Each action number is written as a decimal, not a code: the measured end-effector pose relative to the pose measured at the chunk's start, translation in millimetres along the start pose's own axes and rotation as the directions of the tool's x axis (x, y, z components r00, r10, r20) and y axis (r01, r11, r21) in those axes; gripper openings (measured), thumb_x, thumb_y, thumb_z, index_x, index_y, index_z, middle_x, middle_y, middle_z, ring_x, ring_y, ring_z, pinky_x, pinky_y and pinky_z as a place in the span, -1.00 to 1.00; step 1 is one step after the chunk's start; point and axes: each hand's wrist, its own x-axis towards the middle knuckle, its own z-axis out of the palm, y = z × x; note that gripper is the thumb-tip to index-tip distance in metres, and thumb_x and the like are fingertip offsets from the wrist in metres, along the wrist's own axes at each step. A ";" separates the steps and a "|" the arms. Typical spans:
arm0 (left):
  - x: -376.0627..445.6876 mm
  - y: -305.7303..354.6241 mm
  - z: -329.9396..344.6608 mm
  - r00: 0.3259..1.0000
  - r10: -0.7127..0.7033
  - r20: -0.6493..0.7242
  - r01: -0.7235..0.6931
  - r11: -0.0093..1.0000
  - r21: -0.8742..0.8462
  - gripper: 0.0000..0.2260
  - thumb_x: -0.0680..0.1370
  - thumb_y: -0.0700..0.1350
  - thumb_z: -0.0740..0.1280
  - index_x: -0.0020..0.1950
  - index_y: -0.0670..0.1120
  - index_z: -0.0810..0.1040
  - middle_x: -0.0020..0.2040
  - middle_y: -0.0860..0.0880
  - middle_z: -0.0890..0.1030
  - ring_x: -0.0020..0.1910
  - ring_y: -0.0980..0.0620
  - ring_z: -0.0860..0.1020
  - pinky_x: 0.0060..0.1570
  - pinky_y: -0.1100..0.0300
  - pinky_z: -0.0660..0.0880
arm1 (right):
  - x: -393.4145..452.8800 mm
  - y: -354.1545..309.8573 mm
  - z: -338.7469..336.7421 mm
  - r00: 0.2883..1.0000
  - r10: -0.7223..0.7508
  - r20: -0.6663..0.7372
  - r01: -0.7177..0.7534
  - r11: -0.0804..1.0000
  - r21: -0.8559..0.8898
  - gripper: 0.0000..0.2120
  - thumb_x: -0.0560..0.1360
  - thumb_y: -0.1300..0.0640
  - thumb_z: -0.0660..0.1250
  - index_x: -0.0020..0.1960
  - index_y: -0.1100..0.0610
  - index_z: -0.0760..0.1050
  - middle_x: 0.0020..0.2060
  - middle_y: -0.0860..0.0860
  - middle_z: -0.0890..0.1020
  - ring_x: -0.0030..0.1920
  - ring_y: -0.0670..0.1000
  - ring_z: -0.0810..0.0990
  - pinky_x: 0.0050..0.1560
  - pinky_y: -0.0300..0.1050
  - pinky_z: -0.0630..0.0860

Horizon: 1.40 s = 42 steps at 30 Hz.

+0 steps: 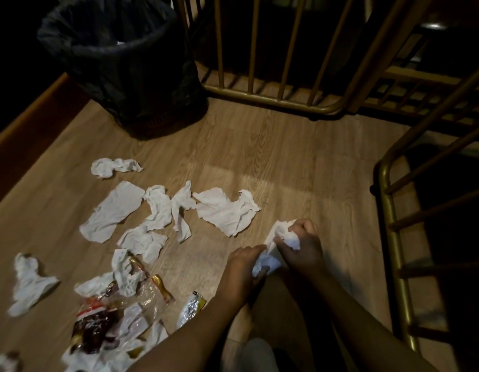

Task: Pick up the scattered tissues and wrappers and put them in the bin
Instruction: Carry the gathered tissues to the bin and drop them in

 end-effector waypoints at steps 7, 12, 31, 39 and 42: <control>4.7 8.1 -2.6 0.980 0.201 0.005 -0.196 0.963 -0.186 -0.66 0.60 0.12 0.24 -0.02 -0.13 0.62 0.06 0.14 0.55 0.04 0.12 0.52 0.07 0.19 0.41 | 9.7 3.4 -28.2 0.895 0.440 -0.076 -0.352 0.799 0.487 -0.92 0.48 0.18 0.38 -0.03 0.10 0.54 -0.16 -0.02 0.65 -0.08 0.02 0.64 -0.08 -0.16 0.55; 7.4 2.8 -18.3 0.986 -0.028 -0.165 0.022 0.999 -0.037 -0.81 0.44 -0.11 0.45 0.01 -0.13 0.64 0.20 0.01 0.55 0.10 0.22 0.48 0.17 0.32 0.44 | 23.9 -9.2 -30.3 0.871 0.490 0.016 -0.353 0.603 0.716 -0.81 0.47 0.09 0.42 0.07 -0.01 0.51 -0.06 0.06 0.64 -0.07 0.09 0.64 -0.09 0.15 0.63; 149.4 52.8 -297.0 0.772 -0.418 -0.480 0.167 0.861 -0.480 -0.54 0.29 -0.19 0.58 0.05 -0.01 0.42 -0.02 -0.12 0.57 -0.06 -0.12 0.61 -0.17 -0.05 0.64 | 149.7 -247.6 -56.5 0.958 0.097 0.269 -0.274 0.581 0.767 -0.78 0.49 0.04 0.41 -0.12 0.22 0.55 -0.36 0.17 0.52 -0.43 0.07 0.46 -0.43 -0.17 0.43; 187.8 43.3 -393.5 0.653 -0.498 -0.571 0.179 0.834 -0.522 -0.77 0.49 -0.32 0.36 0.02 -0.01 0.49 -0.04 -0.19 0.62 -0.27 -0.09 0.64 -0.39 0.13 0.58 | 218.6 -345.8 -41.1 0.833 0.064 0.550 -0.554 0.067 0.830 -0.84 0.43 0.33 0.01 -0.23 0.13 0.28 -0.33 0.07 0.34 -0.43 0.02 0.39 -0.50 -0.25 0.36; 203.5 42.6 -415.9 0.686 -0.540 -0.487 0.202 0.785 -0.586 -0.90 0.48 -0.21 0.43 -0.07 -0.08 0.55 -0.22 -0.16 0.62 -0.35 -0.08 0.56 -0.45 0.22 0.44 | 248.7 -382.7 -28.6 0.846 0.101 0.524 -0.533 0.127 0.836 -0.70 0.42 0.47 -0.07 -0.20 0.19 0.35 -0.30 0.14 0.42 -0.38 0.06 0.45 -0.37 -0.16 0.42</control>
